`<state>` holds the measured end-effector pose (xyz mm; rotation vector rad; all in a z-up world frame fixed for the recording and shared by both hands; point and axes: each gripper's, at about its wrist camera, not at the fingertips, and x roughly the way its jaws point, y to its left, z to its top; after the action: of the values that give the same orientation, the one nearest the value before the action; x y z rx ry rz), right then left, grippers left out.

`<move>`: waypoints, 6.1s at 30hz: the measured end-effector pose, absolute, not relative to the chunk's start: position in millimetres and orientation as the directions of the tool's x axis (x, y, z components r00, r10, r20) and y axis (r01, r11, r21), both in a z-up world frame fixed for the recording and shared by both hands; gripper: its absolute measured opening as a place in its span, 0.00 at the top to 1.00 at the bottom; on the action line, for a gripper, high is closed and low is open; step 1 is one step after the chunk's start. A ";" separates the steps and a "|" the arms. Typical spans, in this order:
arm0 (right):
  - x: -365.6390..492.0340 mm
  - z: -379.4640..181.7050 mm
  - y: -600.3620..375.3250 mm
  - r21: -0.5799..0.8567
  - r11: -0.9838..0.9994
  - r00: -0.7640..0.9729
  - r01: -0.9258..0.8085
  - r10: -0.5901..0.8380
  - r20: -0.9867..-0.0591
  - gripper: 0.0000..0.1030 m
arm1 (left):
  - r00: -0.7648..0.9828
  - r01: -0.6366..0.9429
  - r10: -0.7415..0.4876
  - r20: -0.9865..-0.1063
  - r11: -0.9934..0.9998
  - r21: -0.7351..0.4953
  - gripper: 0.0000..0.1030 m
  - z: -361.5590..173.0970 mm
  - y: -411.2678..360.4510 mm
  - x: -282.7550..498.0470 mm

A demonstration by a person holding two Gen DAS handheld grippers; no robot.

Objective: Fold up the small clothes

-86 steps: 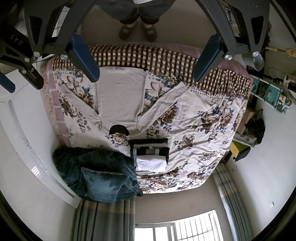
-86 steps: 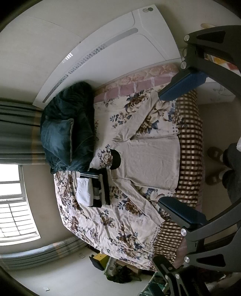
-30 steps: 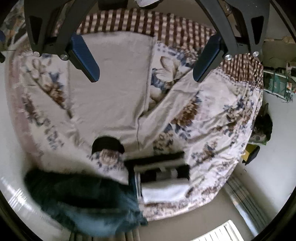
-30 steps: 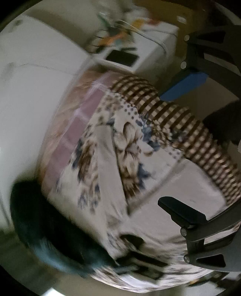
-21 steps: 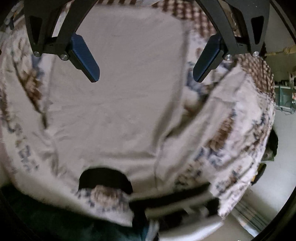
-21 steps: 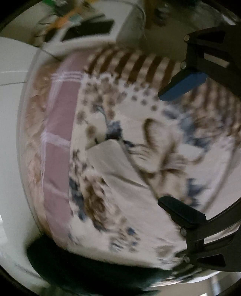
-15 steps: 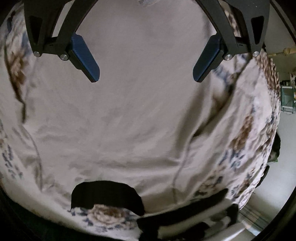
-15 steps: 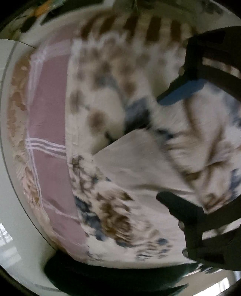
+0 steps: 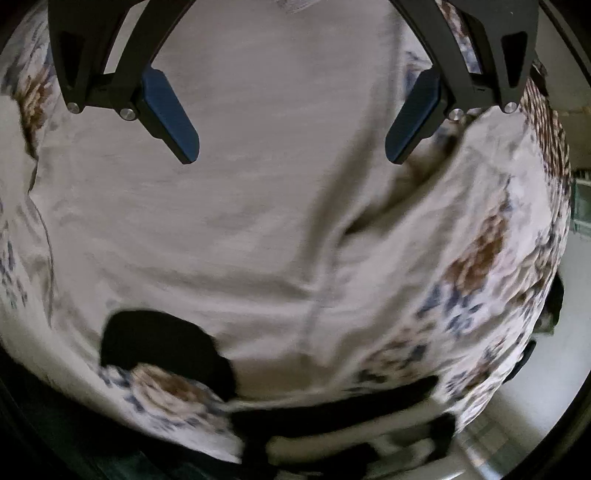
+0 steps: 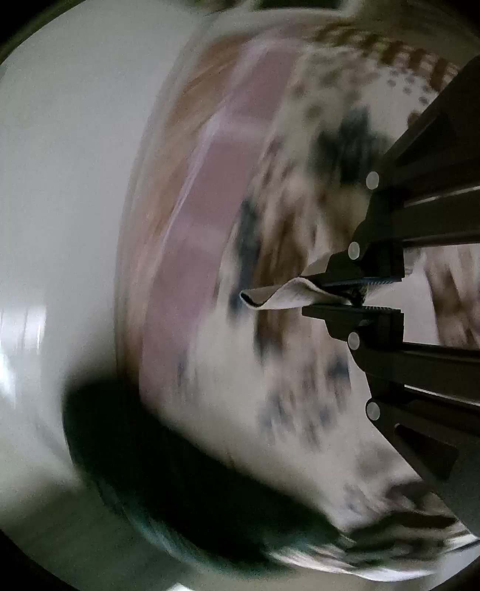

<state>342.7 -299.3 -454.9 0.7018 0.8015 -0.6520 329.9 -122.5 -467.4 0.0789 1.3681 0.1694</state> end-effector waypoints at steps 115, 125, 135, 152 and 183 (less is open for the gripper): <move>114.9 -646.0 -286.7 0.391 0.829 -0.004 0.399 0.429 -0.903 0.95 | 0.066 -0.142 -0.010 -0.998 0.990 -0.019 0.22 -522.7 16.9 142.5; 79.9 -622.3 -323.6 0.288 0.913 -0.035 0.290 0.311 -0.950 0.87 | 0.054 -0.116 -0.036 -0.998 0.992 -0.042 0.22 -536.1 -1.7 134.7; 33.4 -618.2 -398.9 0.316 0.816 -0.029 0.485 0.376 -0.926 0.50 | -0.003 -0.084 -0.092 -0.996 0.992 -0.091 0.22 -543.9 -5.4 98.8; 6.5 -621.2 -404.0 0.468 0.705 0.026 0.533 0.540 -0.841 0.92 | 0.011 -0.266 -0.400 -0.916 0.882 -0.389 0.97 -519.7 58.8 78.5; 206.1 -579.7 -423.7 0.459 0.829 0.237 0.320 0.399 -0.886 0.52 | 0.203 -0.188 -0.402 -0.893 0.879 -0.438 0.51 -517.2 57.1 259.4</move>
<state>206.1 -423.7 -579.7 0.6412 1.3586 0.0594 259.4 57.1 -517.2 -0.5164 1.3766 -0.1588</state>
